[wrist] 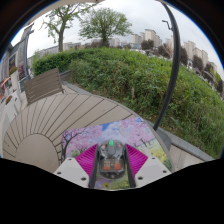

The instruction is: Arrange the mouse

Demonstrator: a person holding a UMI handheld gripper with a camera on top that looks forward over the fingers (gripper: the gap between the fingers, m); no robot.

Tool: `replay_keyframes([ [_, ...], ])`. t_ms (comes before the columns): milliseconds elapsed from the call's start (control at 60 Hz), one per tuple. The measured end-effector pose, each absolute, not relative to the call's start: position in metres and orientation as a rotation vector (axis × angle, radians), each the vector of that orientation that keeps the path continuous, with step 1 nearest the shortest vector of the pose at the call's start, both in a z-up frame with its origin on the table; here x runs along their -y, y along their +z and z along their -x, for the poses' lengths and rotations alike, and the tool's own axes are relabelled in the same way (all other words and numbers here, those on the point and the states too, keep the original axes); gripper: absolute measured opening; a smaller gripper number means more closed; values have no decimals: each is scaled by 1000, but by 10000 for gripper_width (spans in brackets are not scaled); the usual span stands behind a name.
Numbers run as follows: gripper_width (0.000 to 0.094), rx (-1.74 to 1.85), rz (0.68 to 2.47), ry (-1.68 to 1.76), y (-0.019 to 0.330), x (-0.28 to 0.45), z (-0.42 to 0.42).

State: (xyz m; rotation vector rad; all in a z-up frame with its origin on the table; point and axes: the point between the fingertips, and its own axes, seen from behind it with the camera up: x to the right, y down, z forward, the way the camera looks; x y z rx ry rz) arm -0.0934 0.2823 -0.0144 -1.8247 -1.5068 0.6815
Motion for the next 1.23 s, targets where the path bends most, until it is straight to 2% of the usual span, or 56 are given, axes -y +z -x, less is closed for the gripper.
replay_keyframes([
  [67,521,1524,1810,671,-15,-281,89],
  [150,866,1477,1823,607,3,-288,76],
  [183,840,1476,1814,590,18,-288,70],
  [267,848,1474,1805,584,56,-265,48],
  [483,842,1525,1876,616,153,-146,-62],
  [583,840,1546,1890,629,180,-89,-112],
  [800,841,1603,1906,677,211,6,-187],
  [983,843,1619,1827,685,232,41,-201],
  [1233,842,1612,1787,682,238,61,-213],
])
